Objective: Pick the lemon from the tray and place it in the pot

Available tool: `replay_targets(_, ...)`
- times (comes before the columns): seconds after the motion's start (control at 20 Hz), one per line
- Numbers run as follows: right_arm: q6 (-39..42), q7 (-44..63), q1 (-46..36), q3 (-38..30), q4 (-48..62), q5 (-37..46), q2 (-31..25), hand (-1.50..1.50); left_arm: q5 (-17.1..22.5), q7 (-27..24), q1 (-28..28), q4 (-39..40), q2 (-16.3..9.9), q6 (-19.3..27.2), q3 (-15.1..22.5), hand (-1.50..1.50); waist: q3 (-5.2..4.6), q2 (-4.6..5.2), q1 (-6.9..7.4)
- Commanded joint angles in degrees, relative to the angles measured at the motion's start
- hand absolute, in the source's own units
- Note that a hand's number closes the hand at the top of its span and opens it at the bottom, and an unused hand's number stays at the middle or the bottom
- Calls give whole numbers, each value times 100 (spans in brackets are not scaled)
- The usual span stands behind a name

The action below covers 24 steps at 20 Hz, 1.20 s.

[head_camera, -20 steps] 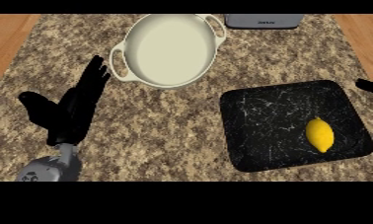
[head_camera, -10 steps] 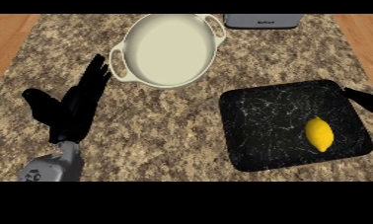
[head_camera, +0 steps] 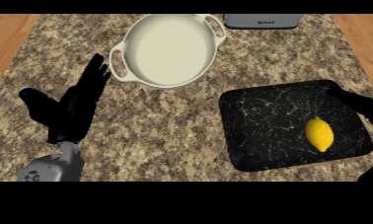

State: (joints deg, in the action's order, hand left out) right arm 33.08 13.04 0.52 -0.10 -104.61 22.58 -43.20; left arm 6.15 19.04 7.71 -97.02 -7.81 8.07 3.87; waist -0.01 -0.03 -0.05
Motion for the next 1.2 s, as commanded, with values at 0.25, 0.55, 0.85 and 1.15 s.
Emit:
replay_targets(0.25, 193, 617, -155, 192, 96, 873, 671, -150, 153, -182, -319, -112, -78, -412, -233, 0, -1, 3, 21)
replay_targets(0.55, 67, 341, -790, 352, 1106, 1466, 1027, -150, -297, -229, -127, 90, 284, -88, 21, 0, 1, 9, 41)
replay_targets(0.85, -15, -122, -619, 532, 1408, 2127, 1060, -150, -137, -45, -301, -208, 111, -307, -232, 0, 1, 3, 28)
replay_targets(1.15, 78, 32, -659, 673, 1764, 2617, 1208, -150, -186, 136, 11, -117, 136, -306, -283, 0, 1, 2, 19)
